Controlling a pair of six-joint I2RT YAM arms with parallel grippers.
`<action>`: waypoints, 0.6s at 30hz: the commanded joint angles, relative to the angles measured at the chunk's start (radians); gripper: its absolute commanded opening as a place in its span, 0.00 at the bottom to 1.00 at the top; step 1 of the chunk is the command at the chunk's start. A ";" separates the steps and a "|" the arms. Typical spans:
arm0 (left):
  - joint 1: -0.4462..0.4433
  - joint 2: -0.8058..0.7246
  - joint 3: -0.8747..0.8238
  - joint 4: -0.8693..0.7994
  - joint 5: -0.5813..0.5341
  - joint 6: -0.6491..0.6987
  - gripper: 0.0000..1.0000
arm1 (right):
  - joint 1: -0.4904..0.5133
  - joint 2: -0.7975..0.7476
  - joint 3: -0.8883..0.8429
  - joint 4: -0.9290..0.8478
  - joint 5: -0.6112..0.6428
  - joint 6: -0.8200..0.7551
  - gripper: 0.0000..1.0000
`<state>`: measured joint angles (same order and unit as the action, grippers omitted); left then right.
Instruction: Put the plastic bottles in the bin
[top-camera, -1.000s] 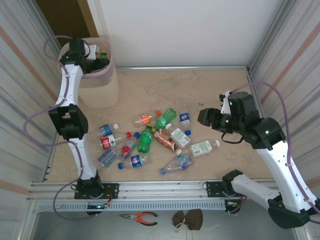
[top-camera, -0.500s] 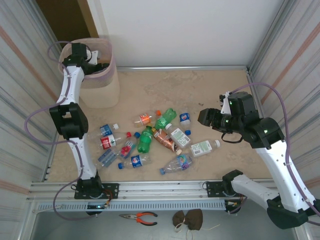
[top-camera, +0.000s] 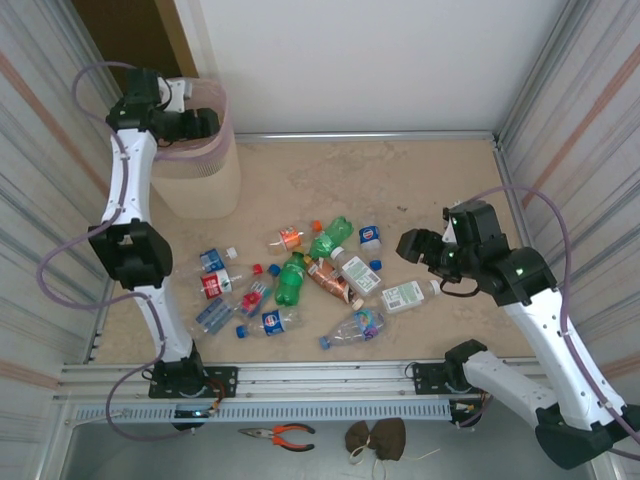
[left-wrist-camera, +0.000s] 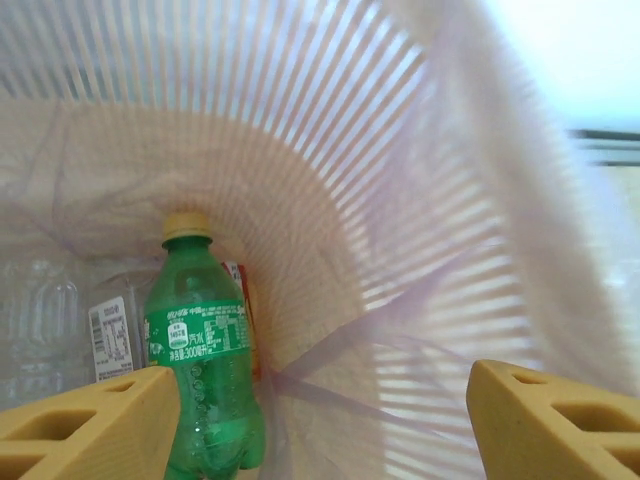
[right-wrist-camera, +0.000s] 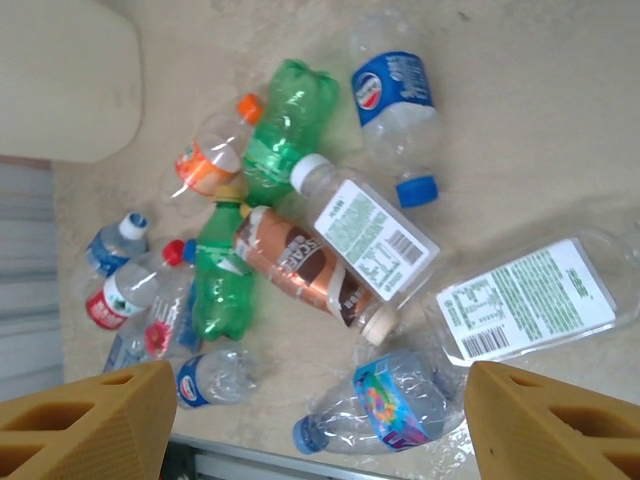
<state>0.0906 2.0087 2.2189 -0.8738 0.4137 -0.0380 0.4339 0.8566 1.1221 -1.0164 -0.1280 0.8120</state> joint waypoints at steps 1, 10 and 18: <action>0.005 -0.090 0.039 -0.029 0.054 0.015 0.76 | -0.009 -0.035 -0.051 -0.004 0.115 0.125 0.76; 0.006 -0.192 0.024 -0.021 0.145 0.006 0.76 | -0.107 0.000 -0.158 -0.034 0.187 0.300 0.78; 0.003 -0.362 -0.148 0.042 0.242 0.005 0.76 | -0.275 0.049 -0.280 0.034 0.133 0.326 0.75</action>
<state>0.0906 1.7233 2.1246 -0.8623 0.5808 -0.0383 0.2031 0.9028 0.8764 -1.0058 0.0216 1.0981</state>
